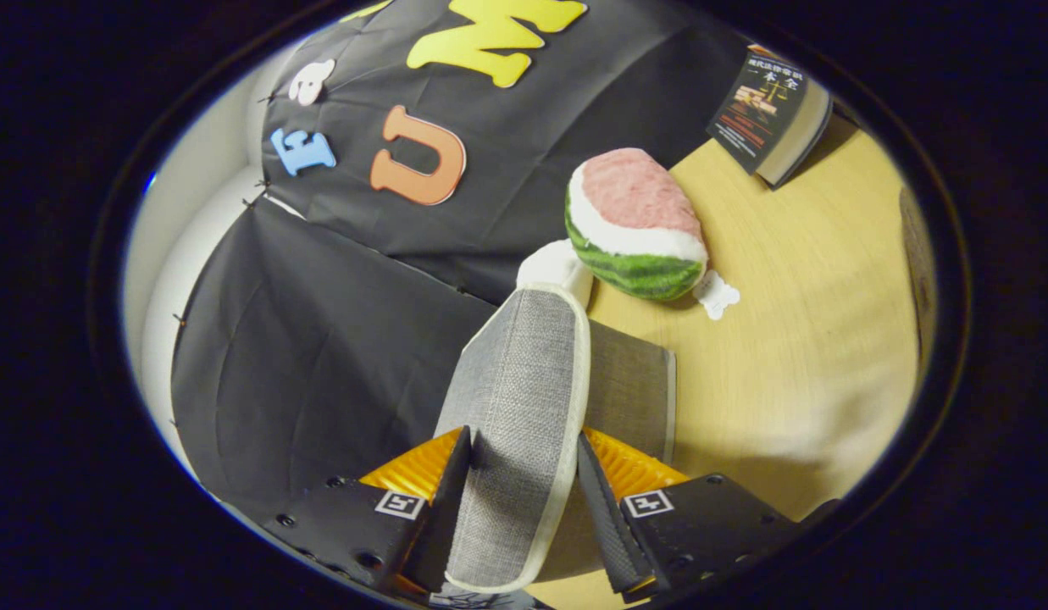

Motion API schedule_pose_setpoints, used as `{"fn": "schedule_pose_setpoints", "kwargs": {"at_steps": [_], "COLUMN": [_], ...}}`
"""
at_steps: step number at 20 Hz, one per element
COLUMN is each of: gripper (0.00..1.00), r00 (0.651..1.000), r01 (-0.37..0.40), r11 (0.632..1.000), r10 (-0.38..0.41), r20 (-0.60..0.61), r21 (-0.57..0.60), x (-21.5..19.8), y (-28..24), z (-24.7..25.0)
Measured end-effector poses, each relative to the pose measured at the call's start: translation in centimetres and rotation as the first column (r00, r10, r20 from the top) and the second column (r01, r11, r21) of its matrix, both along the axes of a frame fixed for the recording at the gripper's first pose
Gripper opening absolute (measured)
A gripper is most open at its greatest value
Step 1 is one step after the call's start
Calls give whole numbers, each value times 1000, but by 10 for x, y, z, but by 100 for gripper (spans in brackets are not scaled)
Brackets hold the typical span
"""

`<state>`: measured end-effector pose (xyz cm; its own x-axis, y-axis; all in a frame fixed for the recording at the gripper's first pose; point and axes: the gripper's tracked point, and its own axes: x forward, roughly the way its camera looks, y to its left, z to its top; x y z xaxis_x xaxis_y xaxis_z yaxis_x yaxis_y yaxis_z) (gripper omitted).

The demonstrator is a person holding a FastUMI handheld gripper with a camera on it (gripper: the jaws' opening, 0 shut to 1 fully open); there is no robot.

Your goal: Open the storage box then place both shoes into the box .Put the left shoe in first, then the right shoe, with the right side of both shoes facing outward in a uniform manner.

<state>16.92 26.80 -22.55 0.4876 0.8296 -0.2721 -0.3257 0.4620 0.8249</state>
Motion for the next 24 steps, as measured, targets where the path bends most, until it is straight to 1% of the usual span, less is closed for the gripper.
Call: {"fn": "schedule_pose_setpoints", "kwargs": {"at_steps": [1,2,3,4,5,6,8,11,13,14,19,21,24], "gripper": [70,58,43,28,13,13,0,0,0,0,0,1,11], "r00": [1000,999,998,998,998,998,997,993,988,984,954,935,905], "r01": [13,24,53,61,51,63,61,62,60,58,53,31,13], "r11": [1000,999,996,996,998,997,998,997,997,995,987,984,976], "r10": [-13,-24,-52,-59,-50,-63,-60,-57,-51,-44,-5,33,81], "r20": [-18,-24,-29,-37,-24,-4,37,105,148,174,300,352,418], "r21": [16,31,70,58,40,35,-14,-45,-56,-80,-150,-174,-218], "x": [1,3,5,2,-1,2,-6,-12,-18,-20,-34,-40,-51], "y": [-4,-9,-15,-20,-17,-16,-16,-12,-4,1,51,82,129], "z": [1,3,12,13,13,19,26,56,84,96,158,178,200]}}
